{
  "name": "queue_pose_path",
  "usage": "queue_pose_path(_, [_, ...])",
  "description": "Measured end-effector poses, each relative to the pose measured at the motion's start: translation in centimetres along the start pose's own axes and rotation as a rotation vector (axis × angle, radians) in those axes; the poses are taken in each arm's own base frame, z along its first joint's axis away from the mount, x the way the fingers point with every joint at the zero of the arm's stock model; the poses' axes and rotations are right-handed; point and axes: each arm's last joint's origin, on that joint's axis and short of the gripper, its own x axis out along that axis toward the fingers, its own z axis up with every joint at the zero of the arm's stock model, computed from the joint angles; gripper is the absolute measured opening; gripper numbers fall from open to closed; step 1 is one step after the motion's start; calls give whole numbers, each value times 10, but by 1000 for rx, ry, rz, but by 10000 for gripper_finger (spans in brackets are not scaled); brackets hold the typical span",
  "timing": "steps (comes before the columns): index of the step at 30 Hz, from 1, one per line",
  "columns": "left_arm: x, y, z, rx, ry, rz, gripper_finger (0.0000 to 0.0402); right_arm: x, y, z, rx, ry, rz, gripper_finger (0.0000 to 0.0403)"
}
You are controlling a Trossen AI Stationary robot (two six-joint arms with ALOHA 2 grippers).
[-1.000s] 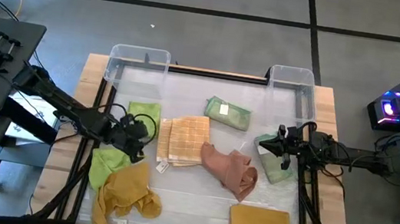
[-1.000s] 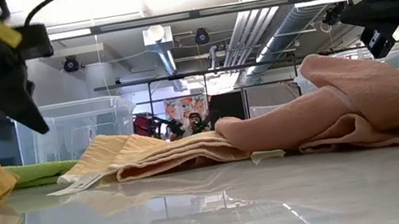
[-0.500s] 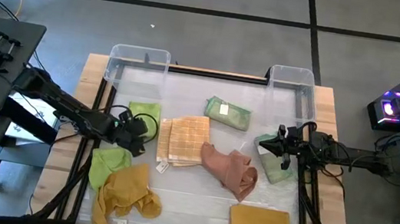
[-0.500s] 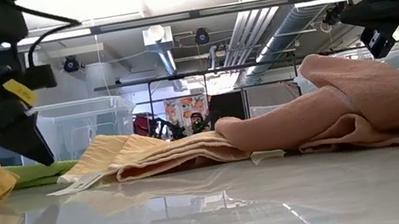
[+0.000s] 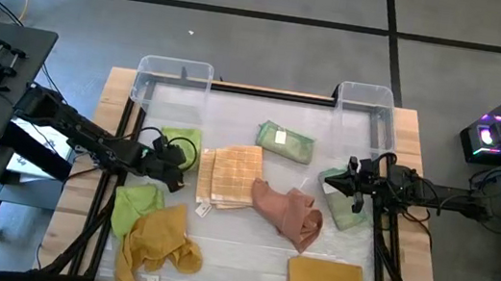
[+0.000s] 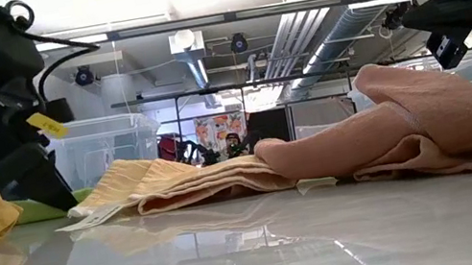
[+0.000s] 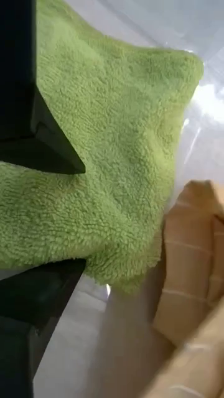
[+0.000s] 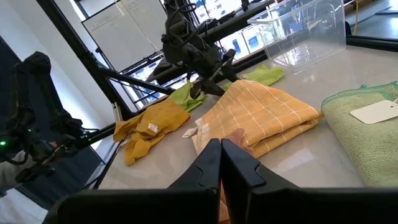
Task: Sort towels by color in basket
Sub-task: Put the top light green microfiber towel into the left transparent bin
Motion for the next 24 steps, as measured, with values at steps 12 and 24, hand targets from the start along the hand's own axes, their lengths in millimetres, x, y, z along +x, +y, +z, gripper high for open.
queue_pose_path(12, [-8, -4, 12, -34, 32, -51, 14, 0, 0, 0, 0, 0, 0, 0])
queue_pose_path(24, [-102, 5, 136, 150, -207, 265, 5, 0, 0, 0, 0, 0, 0, 0])
